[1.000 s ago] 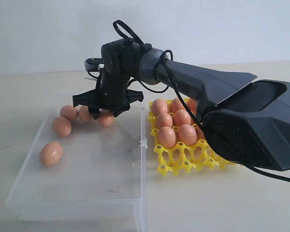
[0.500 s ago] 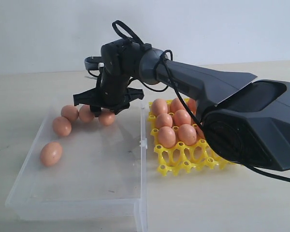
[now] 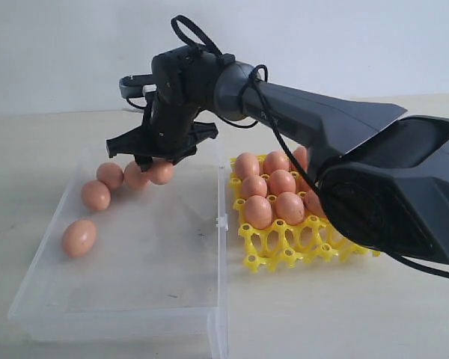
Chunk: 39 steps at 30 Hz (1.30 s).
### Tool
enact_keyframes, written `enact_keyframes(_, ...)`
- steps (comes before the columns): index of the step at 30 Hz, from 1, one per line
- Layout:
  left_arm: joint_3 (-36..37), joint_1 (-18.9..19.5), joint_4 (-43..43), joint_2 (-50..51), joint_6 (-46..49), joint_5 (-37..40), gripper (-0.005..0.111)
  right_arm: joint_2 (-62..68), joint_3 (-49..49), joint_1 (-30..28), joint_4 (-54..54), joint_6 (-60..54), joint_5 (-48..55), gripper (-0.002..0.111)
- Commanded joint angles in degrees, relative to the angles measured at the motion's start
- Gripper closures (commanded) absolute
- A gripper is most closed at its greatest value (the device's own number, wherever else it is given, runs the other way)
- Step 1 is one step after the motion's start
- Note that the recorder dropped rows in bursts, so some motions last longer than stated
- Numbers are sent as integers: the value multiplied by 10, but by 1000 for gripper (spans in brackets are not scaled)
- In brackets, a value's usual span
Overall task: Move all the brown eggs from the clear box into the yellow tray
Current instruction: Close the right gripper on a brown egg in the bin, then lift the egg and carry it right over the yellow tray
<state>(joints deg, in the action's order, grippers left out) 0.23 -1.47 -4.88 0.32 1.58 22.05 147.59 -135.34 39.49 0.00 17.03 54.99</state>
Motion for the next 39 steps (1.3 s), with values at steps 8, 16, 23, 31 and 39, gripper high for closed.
enact_keyframes(8, -2, -3, 3, -3, -2, -4, 107, -63, 62, 43, -4, -40, -83, 108)
enact_keyframes(16, -2, -3, 3, -3, -2, -4, 107, -168, 277, 75, -5, -40, -254, 108)
enact_keyframes(23, -2, -3, 3, -3, -2, -4, 107, -331, 555, 77, 0, -75, -474, 108)
enact_keyframes(31, -2, -3, 3, -3, -2, -4, 107, -514, 823, 73, 285, -415, -727, 108)
enact_keyframes(39, -2, -3, 3, -3, -2, -4, 107, -639, 987, -16, 328, -439, -805, 108)
